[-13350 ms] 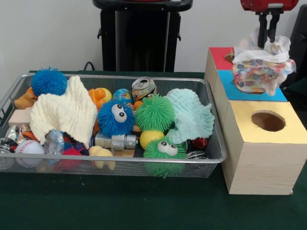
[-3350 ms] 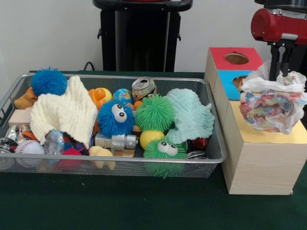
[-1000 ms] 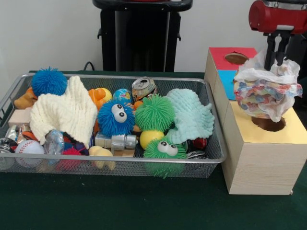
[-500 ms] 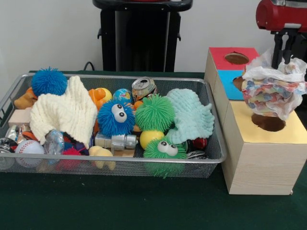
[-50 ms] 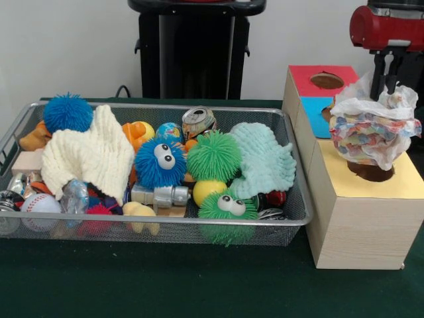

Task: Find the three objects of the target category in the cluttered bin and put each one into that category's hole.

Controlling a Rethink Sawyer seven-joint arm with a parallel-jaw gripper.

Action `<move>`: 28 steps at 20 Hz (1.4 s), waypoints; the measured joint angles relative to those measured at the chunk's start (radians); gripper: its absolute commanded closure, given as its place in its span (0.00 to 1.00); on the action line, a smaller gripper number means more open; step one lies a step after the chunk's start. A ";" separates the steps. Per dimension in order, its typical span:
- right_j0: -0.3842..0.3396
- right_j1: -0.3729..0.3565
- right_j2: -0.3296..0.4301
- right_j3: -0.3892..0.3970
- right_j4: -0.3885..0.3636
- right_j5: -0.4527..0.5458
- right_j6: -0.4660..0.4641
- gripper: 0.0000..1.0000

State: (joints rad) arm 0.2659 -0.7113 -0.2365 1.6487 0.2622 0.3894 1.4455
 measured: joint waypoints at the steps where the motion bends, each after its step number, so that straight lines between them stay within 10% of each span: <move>1: 0.000 0.002 0.000 0.000 0.000 0.000 0.000 1.00; 28: 0.014 0.014 0.000 0.001 0.001 0.000 0.000 1.00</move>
State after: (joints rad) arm 0.2797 -0.6972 -0.2365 1.6492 0.2636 0.3894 1.4455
